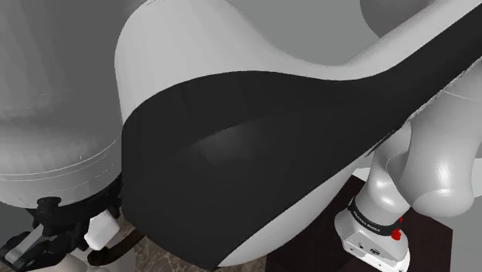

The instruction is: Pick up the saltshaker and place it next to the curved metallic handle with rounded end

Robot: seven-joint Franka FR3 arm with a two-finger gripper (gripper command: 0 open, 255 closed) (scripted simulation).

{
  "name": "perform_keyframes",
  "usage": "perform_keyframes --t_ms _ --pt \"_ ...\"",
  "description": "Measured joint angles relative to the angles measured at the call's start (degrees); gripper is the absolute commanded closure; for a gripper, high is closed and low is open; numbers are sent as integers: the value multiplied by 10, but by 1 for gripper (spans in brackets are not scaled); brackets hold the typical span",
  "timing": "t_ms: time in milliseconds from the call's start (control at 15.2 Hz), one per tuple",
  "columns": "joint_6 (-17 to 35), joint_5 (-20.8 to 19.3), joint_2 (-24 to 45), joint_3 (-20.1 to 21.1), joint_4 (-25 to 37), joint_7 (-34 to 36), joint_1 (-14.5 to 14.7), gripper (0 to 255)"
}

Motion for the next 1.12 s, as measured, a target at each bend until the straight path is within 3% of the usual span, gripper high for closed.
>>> perform_keyframes --t_ms 1122 --pt "112 -52 33 -7 -87 55 3 255"
